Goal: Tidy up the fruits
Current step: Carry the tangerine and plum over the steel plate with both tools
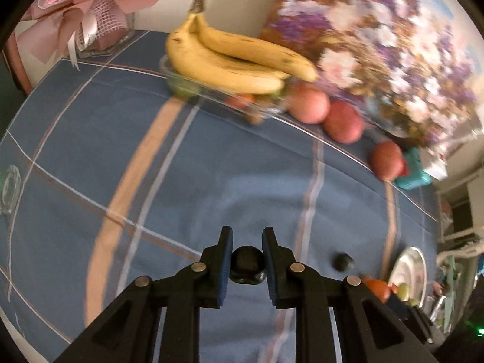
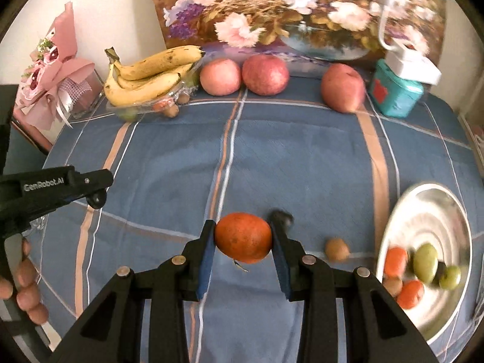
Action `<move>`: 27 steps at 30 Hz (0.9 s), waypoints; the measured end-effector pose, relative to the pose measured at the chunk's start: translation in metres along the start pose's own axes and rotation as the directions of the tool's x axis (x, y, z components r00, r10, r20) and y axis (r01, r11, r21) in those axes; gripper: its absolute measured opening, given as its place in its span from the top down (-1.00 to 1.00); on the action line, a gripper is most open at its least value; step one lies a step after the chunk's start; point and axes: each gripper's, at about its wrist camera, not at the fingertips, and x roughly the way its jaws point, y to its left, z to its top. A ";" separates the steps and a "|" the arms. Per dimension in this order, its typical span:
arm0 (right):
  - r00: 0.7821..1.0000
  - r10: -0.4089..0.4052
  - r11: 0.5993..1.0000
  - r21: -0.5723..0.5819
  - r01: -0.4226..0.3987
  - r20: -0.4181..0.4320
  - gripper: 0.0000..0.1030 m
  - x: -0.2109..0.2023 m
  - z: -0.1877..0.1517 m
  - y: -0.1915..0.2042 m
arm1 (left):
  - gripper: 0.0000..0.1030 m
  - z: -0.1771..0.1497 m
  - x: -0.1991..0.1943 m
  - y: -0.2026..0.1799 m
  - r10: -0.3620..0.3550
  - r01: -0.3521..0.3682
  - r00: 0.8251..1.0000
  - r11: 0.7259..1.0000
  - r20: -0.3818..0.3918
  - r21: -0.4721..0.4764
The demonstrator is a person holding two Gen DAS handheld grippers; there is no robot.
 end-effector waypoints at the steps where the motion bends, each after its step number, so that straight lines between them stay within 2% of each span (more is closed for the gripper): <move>1: 1.000 -0.002 1.000 0.006 0.002 -0.003 0.27 -0.002 -0.003 -0.003 | 0.58 -0.006 -0.001 -0.008 -0.008 0.008 1.000 1.000 -0.001 0.005; 12: 0.999 -0.027 0.995 0.098 0.031 -0.043 0.27 -0.017 -0.035 -0.058 | 0.58 -0.053 0.007 -0.076 -0.094 0.095 0.995 0.995 -0.040 0.018; 16: 0.998 -0.045 0.986 0.160 0.049 -0.032 0.27 -0.021 -0.035 -0.091 | 0.58 -0.069 0.020 -0.105 -0.161 0.163 0.984 0.987 -0.075 0.010; 19: 0.994 -0.112 0.967 0.227 0.113 -0.014 0.27 -0.029 -0.037 -0.127 | 0.58 -0.080 0.027 -0.132 -0.199 0.203 0.976 0.978 -0.093 0.041; 22: 0.981 -0.193 0.926 0.328 0.188 -0.018 0.27 -0.036 -0.047 -0.175 | 0.58 -0.090 0.034 -0.158 -0.232 0.243 0.966 0.966 -0.112 0.090; 27: 0.975 -0.223 0.880 0.431 0.201 0.001 0.27 -0.044 -0.056 -0.222 | 0.58 -0.099 0.045 -0.193 -0.270 0.291 0.952 0.944 -0.144 0.154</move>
